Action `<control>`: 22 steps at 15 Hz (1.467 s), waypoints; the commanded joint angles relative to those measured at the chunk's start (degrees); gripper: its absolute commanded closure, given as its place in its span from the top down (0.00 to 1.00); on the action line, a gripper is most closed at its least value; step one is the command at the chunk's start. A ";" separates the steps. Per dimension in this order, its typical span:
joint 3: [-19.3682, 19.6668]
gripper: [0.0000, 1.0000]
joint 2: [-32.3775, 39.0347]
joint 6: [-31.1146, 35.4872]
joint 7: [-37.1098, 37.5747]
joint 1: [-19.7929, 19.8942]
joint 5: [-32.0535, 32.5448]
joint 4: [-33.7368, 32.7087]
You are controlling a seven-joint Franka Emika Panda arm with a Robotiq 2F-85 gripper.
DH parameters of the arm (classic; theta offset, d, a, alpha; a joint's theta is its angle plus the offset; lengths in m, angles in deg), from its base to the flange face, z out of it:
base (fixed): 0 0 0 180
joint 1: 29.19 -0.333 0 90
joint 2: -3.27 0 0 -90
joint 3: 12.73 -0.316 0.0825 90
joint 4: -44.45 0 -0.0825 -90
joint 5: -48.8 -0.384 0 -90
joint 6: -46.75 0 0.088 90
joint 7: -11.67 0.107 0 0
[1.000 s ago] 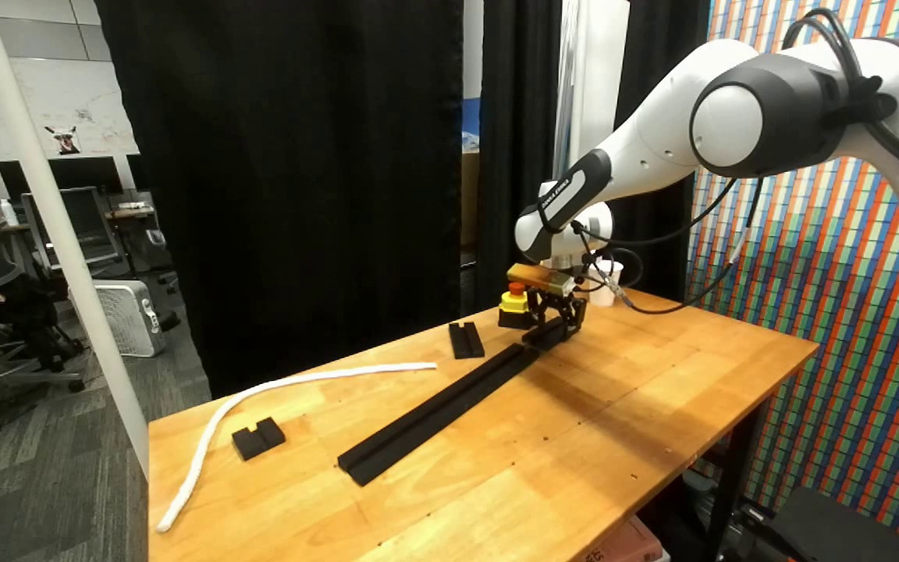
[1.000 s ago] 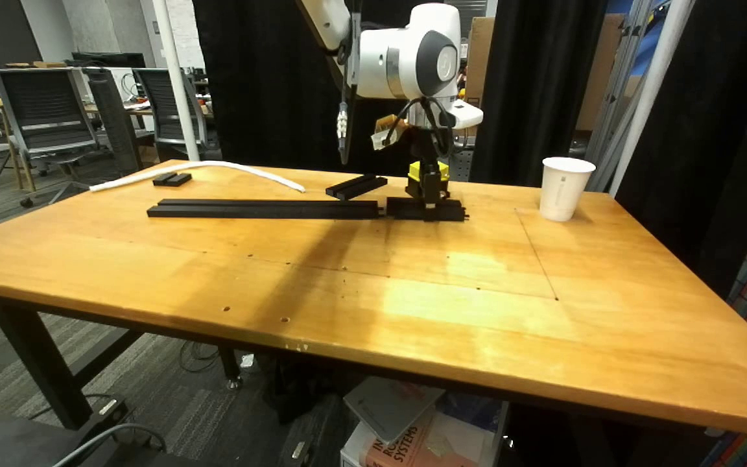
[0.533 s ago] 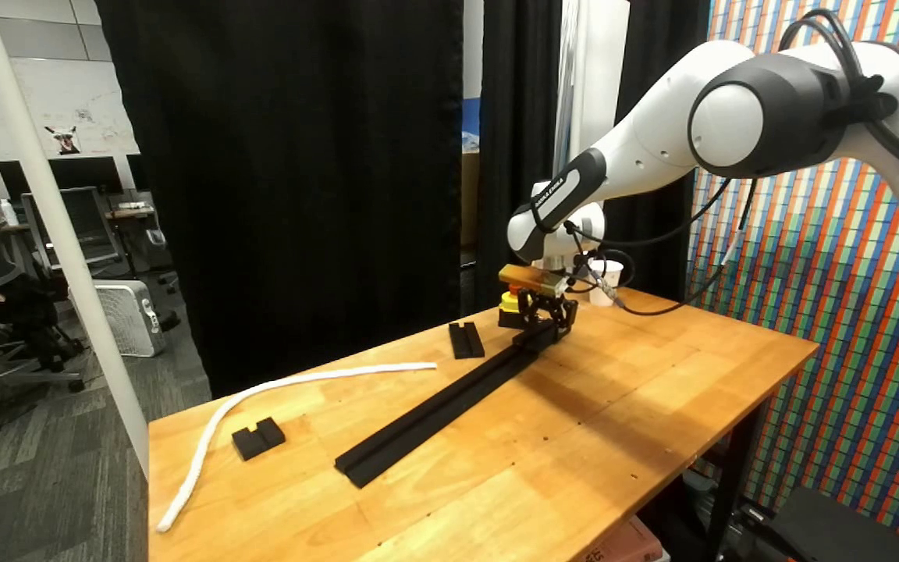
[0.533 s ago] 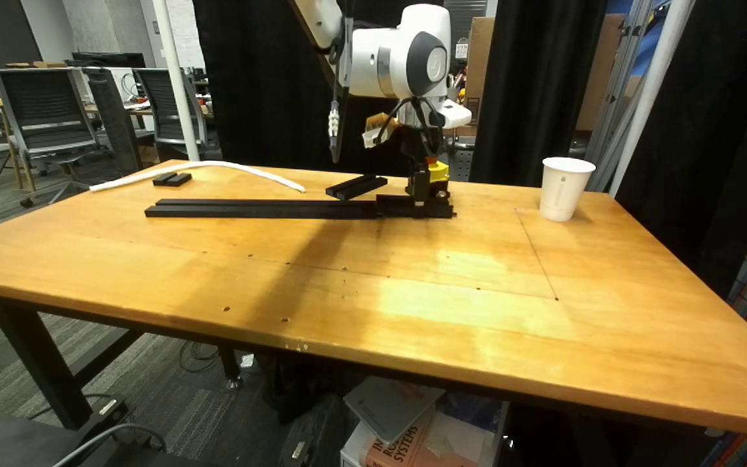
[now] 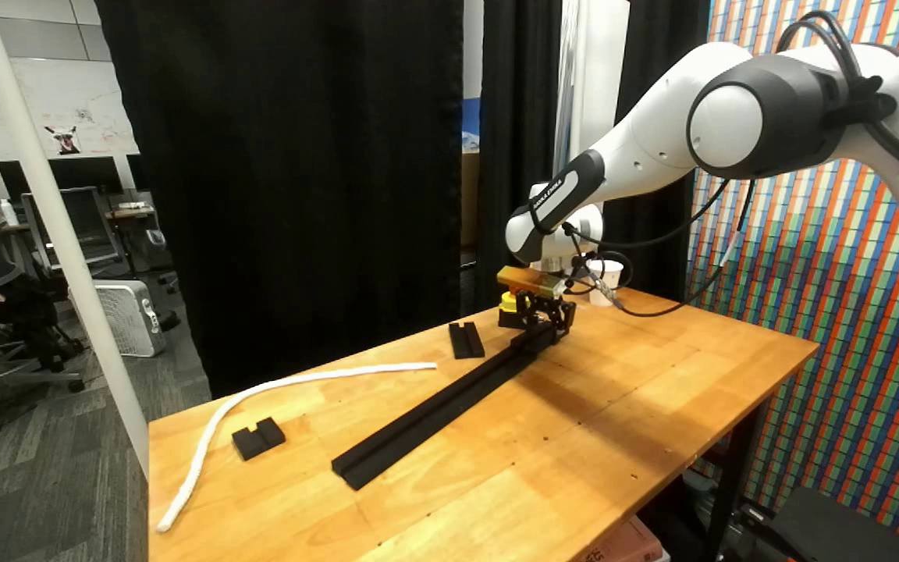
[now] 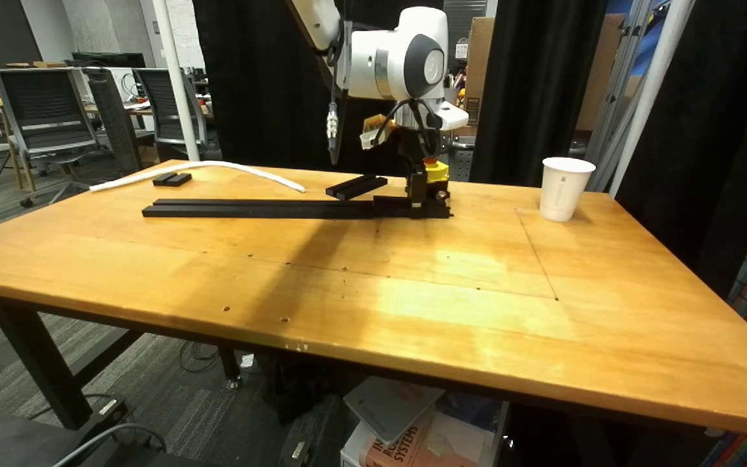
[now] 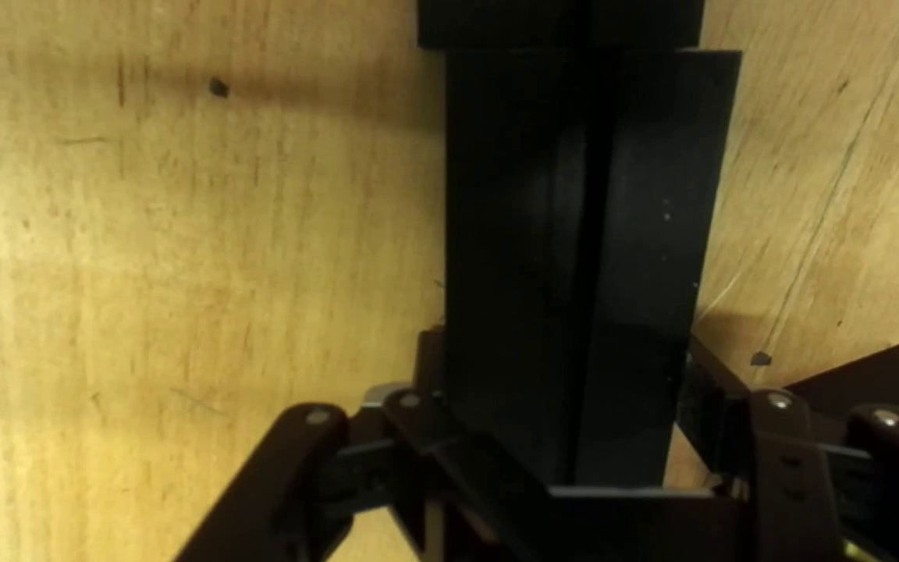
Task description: Connect four black pieces together
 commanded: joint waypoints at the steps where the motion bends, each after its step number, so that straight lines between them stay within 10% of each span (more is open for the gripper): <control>1: 0.12 0.45 -0.70 -1.19 -0.71 0.28 -0.62 -0.36; 22: -0.07 0.45 -0.49 -1.48 -0.24 0.00 -0.93 0.24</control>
